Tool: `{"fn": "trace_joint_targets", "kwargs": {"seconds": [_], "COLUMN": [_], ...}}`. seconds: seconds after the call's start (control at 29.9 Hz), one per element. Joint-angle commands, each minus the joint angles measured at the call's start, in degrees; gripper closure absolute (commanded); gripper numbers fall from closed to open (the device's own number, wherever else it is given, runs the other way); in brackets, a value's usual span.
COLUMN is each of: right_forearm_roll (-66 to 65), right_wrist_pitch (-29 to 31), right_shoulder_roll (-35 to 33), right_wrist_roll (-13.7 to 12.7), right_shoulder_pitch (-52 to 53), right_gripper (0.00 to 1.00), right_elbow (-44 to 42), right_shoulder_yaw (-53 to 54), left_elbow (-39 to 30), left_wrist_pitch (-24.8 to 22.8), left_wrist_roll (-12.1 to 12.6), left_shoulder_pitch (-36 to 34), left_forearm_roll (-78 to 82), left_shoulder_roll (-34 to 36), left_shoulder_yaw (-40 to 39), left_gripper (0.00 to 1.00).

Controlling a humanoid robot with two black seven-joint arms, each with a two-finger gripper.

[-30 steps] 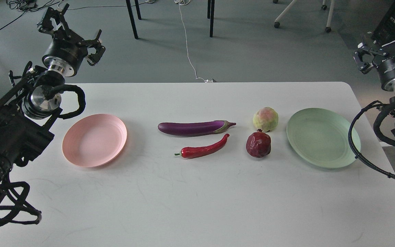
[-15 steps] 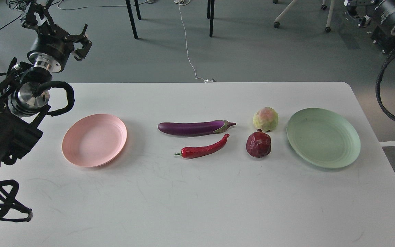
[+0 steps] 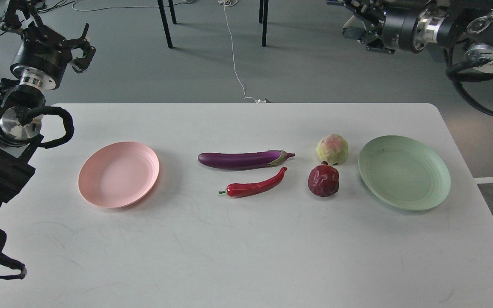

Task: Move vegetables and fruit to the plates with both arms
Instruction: 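Reach the right hand down and grasp the dark red apple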

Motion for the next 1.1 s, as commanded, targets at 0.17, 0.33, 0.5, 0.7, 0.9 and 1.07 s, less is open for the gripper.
{"fn": "trace_joint_targets", "kwargs": {"seconds": [0.17, 0.33, 0.5, 0.7, 0.9, 1.07], "right_forearm_roll": [-13.3, -18.0, -19.2, -21.5, -22.7, -24.0], "right_wrist_pitch": [-2.2, -5.6, -5.8, -6.5, -6.6, -6.5], "right_shoulder_roll": [11.7, 12.8, 14.0, 15.8, 15.9, 15.9], "right_wrist_roll": [0.2, 1.8, 1.8, 1.8, 1.8, 1.8], "right_shoulder_pitch": [-0.6, -1.3, -3.5, -6.4, -6.4, -6.3], "right_gripper": [0.04, 0.05, 0.05, 0.07, 0.07, 0.08], "right_elbow": [1.4, 5.8, 8.7, 8.5, 8.5, 9.5], "right_shoulder_yaw": [-17.1, -20.1, -21.3, -23.5, -24.8, -25.3], "left_elbow": [0.1, 0.4, 0.6, 0.6, 0.6, 0.6], "left_wrist_pitch": [-1.3, -2.8, -3.1, -3.1, -3.1, -3.1], "left_wrist_roll": [0.0, 0.0, 0.0, 0.0, 0.0, -0.1], "left_shoulder_pitch": [0.8, 1.6, 2.5, 2.8, 3.0, 2.9], "left_forearm_roll": [-0.1, 0.0, 0.0, 0.1, 0.0, 0.1], "left_shoulder_roll": [1.4, 2.7, 3.1, 3.1, 3.4, 3.5], "left_shoulder_yaw": [-0.1, 0.0, 0.0, 0.0, -0.2, -0.3], "left_gripper": [0.02, 0.02, 0.02, 0.02, 0.02, 0.02]}}
